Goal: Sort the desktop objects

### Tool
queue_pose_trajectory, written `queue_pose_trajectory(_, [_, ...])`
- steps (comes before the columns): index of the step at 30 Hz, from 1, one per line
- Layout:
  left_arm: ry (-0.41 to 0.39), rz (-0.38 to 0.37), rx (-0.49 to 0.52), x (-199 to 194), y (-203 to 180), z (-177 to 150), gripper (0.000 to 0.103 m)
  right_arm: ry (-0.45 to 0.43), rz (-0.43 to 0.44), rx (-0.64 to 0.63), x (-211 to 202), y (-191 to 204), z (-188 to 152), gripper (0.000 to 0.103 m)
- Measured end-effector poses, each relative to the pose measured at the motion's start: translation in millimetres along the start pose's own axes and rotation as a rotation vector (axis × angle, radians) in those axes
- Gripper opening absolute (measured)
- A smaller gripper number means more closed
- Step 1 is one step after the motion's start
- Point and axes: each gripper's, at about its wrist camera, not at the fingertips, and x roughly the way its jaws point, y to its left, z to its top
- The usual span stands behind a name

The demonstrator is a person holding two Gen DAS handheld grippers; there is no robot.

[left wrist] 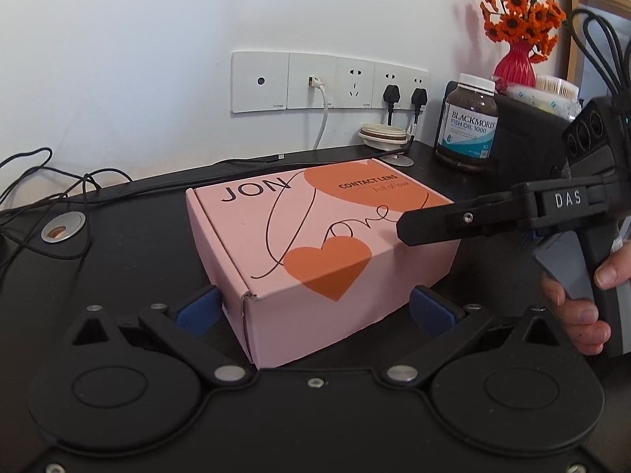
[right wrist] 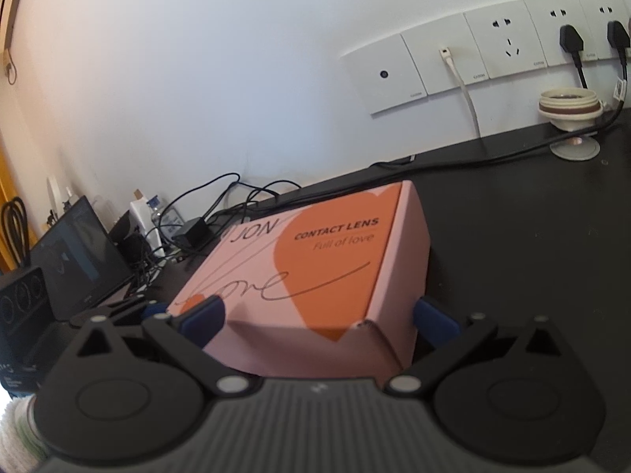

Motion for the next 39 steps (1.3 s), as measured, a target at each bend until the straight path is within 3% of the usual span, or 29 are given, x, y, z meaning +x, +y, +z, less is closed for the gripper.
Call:
queue_pose_trajectory(8, [-0.002,0.029,-0.004,1.3,2.8,1.0,0.103,0.029,-0.025,0.037,4.5,-1.6,1.5,0.102])
queue_pose_trajectory(14, [0.024,0.059,-0.078,6.0,14.8,2.9,0.103,0.027,-0.099,0.111,3.0,-4.7,3.6,0.102])
queue_pose_trajectory(19, [0.032,0.048,-0.099,7.2,17.9,3.2,0.103,0.021,-0.135,0.085,2.4,2.3,2.8,0.102])
queue_pose_trajectory(32, [0.032,0.138,-0.005,6.2,-3.3,6.8,0.103,0.061,-0.090,-0.030,7.8,3.5,12.7,0.102])
queue_pose_trajectory(39, [0.031,0.141,-0.031,6.6,-5.8,7.7,0.103,0.100,-0.062,-0.037,9.0,1.3,17.0,0.102])
